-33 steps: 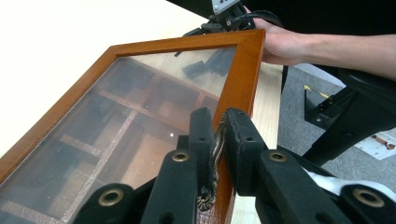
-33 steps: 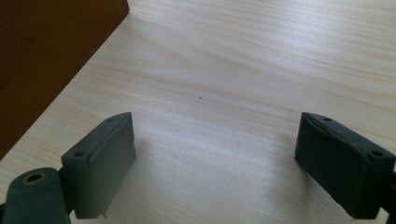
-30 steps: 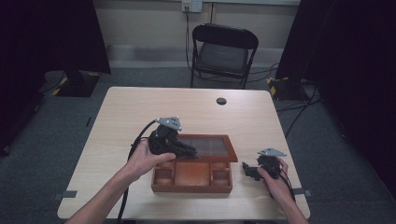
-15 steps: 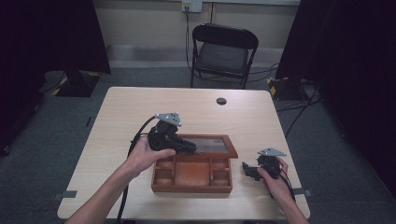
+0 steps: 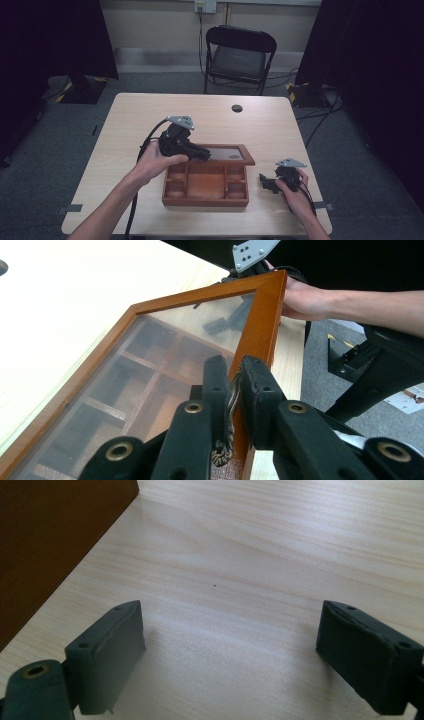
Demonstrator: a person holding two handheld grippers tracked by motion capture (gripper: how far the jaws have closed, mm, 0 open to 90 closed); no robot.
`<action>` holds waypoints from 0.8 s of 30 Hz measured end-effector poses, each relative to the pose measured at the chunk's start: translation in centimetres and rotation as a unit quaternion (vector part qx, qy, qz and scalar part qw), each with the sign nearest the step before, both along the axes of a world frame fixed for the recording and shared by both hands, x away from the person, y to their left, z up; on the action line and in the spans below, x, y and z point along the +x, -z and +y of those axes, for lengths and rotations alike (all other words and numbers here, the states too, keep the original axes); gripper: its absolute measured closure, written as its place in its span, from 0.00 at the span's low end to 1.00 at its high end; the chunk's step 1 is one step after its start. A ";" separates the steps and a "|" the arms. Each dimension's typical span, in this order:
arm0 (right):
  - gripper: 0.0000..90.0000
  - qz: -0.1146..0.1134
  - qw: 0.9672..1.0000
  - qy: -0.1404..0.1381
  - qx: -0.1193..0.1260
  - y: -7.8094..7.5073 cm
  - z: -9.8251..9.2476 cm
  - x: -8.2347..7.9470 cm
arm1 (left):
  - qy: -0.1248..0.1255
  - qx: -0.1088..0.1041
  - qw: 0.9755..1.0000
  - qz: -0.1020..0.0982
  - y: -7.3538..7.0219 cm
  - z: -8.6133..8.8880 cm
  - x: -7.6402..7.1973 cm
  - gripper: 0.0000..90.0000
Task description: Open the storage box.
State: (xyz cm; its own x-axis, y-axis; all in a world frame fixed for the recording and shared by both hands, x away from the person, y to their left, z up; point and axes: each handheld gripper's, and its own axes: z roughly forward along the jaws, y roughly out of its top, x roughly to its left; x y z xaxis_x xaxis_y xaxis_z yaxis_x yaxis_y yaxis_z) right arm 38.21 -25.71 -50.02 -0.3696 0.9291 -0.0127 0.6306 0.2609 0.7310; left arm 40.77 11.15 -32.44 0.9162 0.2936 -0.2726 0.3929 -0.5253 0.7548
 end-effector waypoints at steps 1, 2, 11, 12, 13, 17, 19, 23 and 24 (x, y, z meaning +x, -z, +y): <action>0.13 0.000 1.000 0.000 0.000 0.0 0.0 0.0 | 0.000 0.000 1.000 0.000 -0.1 0.0 0.0 0.91; 0.13 0.000 1.000 0.000 0.000 0.0 0.0 0.0 | -0.002 -0.001 1.000 0.001 -0.1 0.0 0.1 0.91; 0.13 0.000 1.000 0.000 0.000 0.0 0.0 0.0 | -0.006 -0.002 1.000 -0.001 -0.6 0.1 0.6 0.91; 0.13 0.000 1.000 0.000 0.000 0.0 0.0 0.0 | -0.009 -0.001 1.000 -0.004 -0.8 0.0 0.6 0.91; 0.13 0.000 1.000 0.000 0.000 0.0 0.0 0.0 | -0.012 -0.003 1.000 -0.004 -0.9 0.0 0.6 0.91; 0.13 0.000 1.000 0.000 0.000 0.0 0.0 0.0 | -0.011 -0.008 1.000 -0.001 -0.8 0.1 0.8 0.91; 0.13 0.000 1.000 0.000 0.000 0.0 0.0 0.0 | -0.013 -0.008 1.000 -0.005 -0.9 0.2 0.9 0.91; 0.13 0.000 1.000 0.000 0.000 0.0 0.0 0.0 | -0.017 -0.010 1.000 -0.003 -1.1 0.2 1.0 0.91; 0.12 0.000 1.000 0.000 0.000 0.0 0.0 0.0 | -0.025 -0.012 1.000 -0.004 -1.2 0.2 1.0 0.91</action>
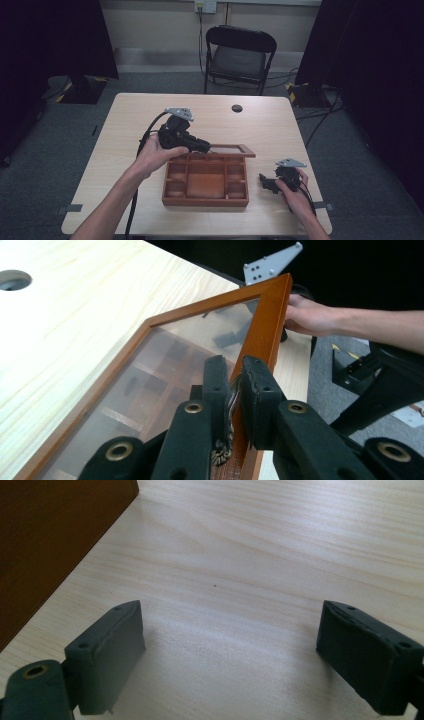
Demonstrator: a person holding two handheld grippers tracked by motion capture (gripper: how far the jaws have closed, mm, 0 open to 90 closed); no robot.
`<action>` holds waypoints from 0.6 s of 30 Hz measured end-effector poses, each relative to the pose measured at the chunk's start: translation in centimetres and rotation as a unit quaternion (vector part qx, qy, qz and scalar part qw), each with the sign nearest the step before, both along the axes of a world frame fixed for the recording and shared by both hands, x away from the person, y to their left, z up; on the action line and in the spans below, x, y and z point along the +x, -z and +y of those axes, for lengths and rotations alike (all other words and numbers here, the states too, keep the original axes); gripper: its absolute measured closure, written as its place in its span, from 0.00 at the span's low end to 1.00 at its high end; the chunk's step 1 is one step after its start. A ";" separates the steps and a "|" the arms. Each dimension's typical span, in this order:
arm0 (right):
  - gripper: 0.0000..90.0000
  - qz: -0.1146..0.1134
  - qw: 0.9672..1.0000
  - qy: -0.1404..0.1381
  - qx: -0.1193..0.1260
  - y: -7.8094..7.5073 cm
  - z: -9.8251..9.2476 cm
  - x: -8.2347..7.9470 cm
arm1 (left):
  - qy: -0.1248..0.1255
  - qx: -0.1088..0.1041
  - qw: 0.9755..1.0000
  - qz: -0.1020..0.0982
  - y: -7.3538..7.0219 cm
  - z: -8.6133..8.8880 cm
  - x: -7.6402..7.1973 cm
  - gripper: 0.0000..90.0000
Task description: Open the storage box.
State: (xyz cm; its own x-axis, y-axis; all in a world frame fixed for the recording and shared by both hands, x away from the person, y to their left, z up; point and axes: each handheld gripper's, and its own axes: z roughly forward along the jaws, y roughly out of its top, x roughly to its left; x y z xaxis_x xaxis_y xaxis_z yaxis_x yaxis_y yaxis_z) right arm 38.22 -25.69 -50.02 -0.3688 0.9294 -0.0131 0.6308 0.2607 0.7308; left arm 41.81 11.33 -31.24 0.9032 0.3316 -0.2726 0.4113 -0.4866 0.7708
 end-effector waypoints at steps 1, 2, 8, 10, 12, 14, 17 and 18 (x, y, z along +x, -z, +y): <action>0.12 0.000 1.000 0.000 0.000 0.0 0.0 0.0 | 0.000 0.000 1.000 0.000 0.0 0.0 0.0 0.91; 0.13 0.000 1.000 0.000 0.000 0.0 0.0 0.0 | -0.003 0.002 1.000 -0.004 -0.1 0.0 0.0 0.91; 0.12 0.000 1.000 0.000 0.000 0.0 0.0 0.0 | -0.004 -0.007 1.000 -0.010 -0.1 0.1 0.1 0.91; 0.12 0.000 1.000 0.000 0.000 0.0 0.0 0.0 | -0.005 -0.007 1.000 -0.009 -0.2 0.2 0.2 0.91; 0.12 0.000 1.000 0.000 0.000 0.0 0.0 0.0 | -0.006 -0.008 1.000 -0.009 -0.2 0.2 0.3 0.91; 0.12 0.000 1.000 0.000 0.000 0.0 0.0 0.0 | -0.007 -0.008 1.000 -0.010 -0.2 0.2 0.3 0.91; 0.12 0.000 1.000 0.000 0.000 0.0 0.0 0.0 | -0.007 -0.012 1.000 -0.010 -0.3 0.2 0.4 0.91; 0.12 0.000 1.000 0.000 0.000 0.0 0.0 0.0 | -0.007 -0.013 1.000 -0.010 -0.3 0.2 0.4 0.91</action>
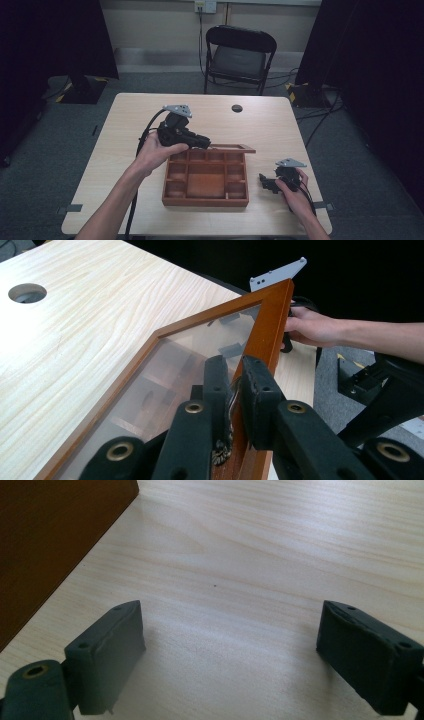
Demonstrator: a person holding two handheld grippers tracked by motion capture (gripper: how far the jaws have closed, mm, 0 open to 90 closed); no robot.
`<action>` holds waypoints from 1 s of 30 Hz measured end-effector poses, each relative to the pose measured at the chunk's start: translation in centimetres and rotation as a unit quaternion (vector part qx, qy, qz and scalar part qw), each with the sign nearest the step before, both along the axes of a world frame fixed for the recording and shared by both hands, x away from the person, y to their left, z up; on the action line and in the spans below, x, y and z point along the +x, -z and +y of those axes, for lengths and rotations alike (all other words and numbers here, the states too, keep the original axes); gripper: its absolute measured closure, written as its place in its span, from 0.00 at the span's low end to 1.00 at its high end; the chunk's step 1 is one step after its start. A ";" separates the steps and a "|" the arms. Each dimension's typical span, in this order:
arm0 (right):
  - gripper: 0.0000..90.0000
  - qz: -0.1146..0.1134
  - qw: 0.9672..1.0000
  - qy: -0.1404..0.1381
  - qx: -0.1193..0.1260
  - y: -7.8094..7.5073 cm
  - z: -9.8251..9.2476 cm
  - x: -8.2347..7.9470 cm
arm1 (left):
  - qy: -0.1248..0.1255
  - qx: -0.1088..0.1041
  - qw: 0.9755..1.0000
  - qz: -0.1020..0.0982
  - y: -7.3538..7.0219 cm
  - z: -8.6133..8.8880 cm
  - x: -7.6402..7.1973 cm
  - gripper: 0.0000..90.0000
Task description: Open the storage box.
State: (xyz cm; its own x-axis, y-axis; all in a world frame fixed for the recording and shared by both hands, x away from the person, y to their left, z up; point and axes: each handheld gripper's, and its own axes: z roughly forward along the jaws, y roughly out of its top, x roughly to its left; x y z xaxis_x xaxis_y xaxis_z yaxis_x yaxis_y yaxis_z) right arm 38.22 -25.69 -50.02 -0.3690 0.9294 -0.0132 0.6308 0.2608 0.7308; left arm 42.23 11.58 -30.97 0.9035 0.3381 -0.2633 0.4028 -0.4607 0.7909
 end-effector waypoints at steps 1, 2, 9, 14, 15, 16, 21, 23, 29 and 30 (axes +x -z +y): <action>0.12 0.000 1.000 0.000 0.000 0.0 0.0 0.0 | -0.001 0.001 1.000 -0.001 -0.1 0.0 0.0 0.91; 0.13 0.000 1.000 0.000 0.000 0.0 0.0 0.0 | -0.001 0.004 1.000 -0.002 -0.1 0.0 0.1 0.91; 0.12 0.000 1.000 0.000 0.000 0.0 0.0 0.0 | -0.004 0.000 1.000 -0.003 -0.3 0.0 0.3 0.91; 0.12 0.000 1.000 0.000 0.000 0.0 0.0 0.0 | -0.007 -0.006 1.000 -0.002 -0.3 0.1 0.5 0.91; 0.12 0.000 1.000 0.000 0.000 0.0 0.0 0.0 | -0.006 -0.007 1.000 -0.003 -0.3 0.1 0.5 0.91; 0.12 0.000 1.000 0.000 0.000 0.0 0.0 0.0 | -0.007 -0.005 1.000 -0.003 -0.3 0.1 0.5 0.91; 0.12 0.000 1.000 0.000 0.000 0.0 0.0 0.0 | -0.007 -0.009 1.000 -0.003 -0.4 0.2 0.7 0.91; 0.12 0.000 1.000 0.000 0.000 0.0 0.0 0.0 | -0.008 -0.010 1.000 -0.003 -0.4 0.2 0.8 0.91; 0.12 0.001 1.000 0.002 0.001 0.0 0.0 0.0 | -0.007 -0.010 1.000 -0.007 -0.6 0.2 0.9 0.92; 0.12 0.001 1.000 0.001 0.001 0.0 0.0 0.0 | -0.007 -0.010 1.000 -0.007 -0.6 0.2 1.0 0.92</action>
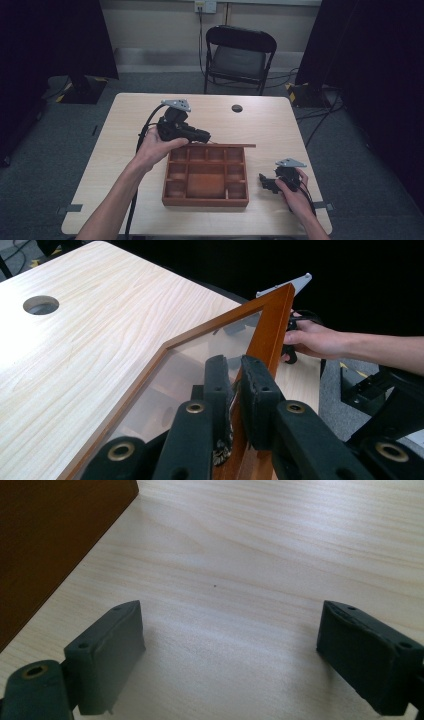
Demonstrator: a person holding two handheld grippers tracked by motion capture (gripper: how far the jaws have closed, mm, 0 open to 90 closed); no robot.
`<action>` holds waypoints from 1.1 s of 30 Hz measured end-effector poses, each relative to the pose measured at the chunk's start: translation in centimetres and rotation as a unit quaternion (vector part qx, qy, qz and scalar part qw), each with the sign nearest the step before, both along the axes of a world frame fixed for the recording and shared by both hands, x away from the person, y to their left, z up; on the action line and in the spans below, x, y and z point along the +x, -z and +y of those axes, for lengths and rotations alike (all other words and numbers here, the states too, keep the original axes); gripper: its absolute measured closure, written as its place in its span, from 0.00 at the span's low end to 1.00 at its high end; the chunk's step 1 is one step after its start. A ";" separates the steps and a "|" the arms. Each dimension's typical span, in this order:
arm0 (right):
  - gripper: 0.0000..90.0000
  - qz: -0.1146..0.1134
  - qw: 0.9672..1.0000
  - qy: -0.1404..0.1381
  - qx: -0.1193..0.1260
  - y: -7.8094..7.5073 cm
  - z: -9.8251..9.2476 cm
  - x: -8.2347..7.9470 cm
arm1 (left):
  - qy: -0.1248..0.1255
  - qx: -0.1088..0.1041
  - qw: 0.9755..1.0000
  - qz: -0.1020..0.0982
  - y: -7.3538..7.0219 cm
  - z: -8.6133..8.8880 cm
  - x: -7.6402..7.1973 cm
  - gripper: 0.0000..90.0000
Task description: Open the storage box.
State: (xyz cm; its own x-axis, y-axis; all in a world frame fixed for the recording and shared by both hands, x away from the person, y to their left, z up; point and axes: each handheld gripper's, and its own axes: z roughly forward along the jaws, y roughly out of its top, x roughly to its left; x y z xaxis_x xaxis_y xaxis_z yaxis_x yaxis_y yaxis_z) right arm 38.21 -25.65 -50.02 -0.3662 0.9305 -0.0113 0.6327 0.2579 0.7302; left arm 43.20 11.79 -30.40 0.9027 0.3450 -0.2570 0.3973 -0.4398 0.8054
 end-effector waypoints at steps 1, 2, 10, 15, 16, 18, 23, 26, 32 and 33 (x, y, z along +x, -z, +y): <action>0.12 -0.001 1.000 0.000 0.000 0.0 0.0 0.0 | 0.001 0.000 1.000 -0.001 0.0 0.0 0.0 0.92; 0.12 0.000 1.000 0.000 0.000 0.0 0.0 0.0 | 0.000 -0.001 1.000 0.000 0.0 0.0 0.0 0.92; 0.12 0.000 1.000 0.000 0.000 0.0 0.0 0.0 | -0.004 0.000 1.000 -0.010 -0.3 -0.1 0.1 0.93; 0.12 0.000 1.000 0.000 0.000 0.0 0.0 0.0 | -0.005 -0.004 1.000 -0.009 -0.2 0.0 0.2 0.93; 0.12 0.000 1.000 0.000 0.000 0.0 0.0 0.0 | -0.006 -0.004 1.000 -0.008 -0.2 0.0 0.2 0.92; 0.12 0.000 1.000 0.000 0.000 0.0 0.0 0.0 | -0.007 -0.004 1.000 -0.010 -0.2 0.0 0.2 0.92; 0.12 0.000 1.000 0.000 0.000 0.0 0.0 0.0 | -0.010 -0.008 1.000 -0.012 -0.3 0.0 0.3 0.92; 0.12 0.000 1.000 -0.001 0.000 0.0 0.0 0.0 | -0.012 -0.009 1.000 -0.014 -0.3 0.1 0.5 0.92; 0.12 0.000 1.000 -0.001 0.000 0.0 0.0 0.0 | -0.013 -0.014 1.000 -0.013 -0.3 0.2 0.7 0.91; 0.12 0.000 1.000 -0.001 0.000 0.0 0.0 0.0 | -0.013 -0.014 1.000 -0.013 -0.3 0.2 0.7 0.91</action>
